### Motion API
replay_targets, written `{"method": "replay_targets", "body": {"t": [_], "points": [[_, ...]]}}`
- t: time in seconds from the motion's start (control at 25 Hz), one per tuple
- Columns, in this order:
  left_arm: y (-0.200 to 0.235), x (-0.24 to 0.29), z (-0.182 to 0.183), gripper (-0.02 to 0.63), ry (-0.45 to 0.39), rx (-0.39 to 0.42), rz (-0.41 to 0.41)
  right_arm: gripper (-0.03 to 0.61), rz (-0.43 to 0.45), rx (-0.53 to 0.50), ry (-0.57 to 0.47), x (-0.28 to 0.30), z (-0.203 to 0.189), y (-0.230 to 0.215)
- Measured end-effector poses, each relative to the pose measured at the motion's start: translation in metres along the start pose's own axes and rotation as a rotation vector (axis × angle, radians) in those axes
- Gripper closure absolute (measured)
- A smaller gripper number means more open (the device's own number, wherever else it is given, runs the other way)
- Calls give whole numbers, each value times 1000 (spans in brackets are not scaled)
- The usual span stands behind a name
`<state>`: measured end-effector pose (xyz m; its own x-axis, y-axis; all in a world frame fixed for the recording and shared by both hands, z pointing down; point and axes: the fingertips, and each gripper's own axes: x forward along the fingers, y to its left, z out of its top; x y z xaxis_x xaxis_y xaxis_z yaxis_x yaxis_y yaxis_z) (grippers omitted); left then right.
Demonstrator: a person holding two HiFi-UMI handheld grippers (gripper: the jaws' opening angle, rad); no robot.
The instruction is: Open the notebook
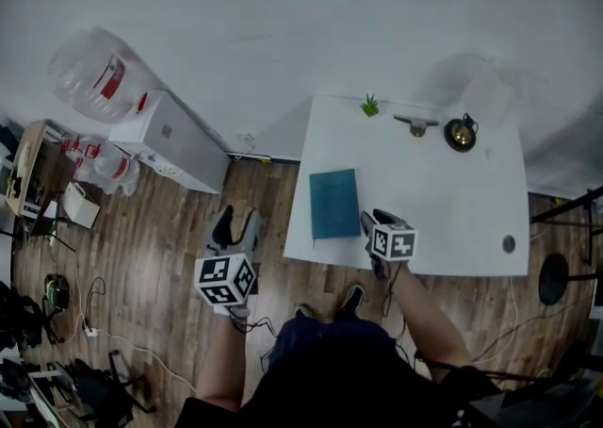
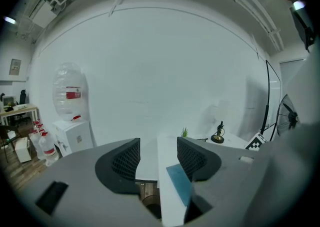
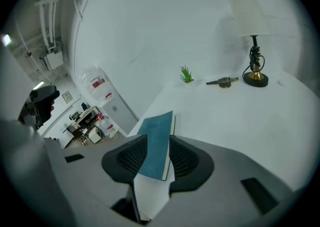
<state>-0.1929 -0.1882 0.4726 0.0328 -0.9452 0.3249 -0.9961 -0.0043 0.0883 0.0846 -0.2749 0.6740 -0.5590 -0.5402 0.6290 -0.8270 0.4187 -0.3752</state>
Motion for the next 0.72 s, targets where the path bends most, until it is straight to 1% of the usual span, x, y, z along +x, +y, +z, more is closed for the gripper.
{"method": "replay_targets", "body": {"t": [0.16,0.28,0.4,0.56,0.64,0.72], "points": [[3,11,-8,386,22,0,-28,415,-7,8,90,24,-28,-5],[8,27,-15,387,50,-9,-68,397,-22,-2,141,41,-35,-3],[14,46,-16,387,70,-5,-121,393,-58,-16,197,62,-42,-6],[29,60,-13,388,76,6,-173,394,-80,-8,289,79,-71,-4],[37,66,-16,388,83,5,-188,401,-91,22,303,84,-84,-4],[47,71,-20,390,96,2,-200,418,-107,58,285,86,-91,-3]]}}
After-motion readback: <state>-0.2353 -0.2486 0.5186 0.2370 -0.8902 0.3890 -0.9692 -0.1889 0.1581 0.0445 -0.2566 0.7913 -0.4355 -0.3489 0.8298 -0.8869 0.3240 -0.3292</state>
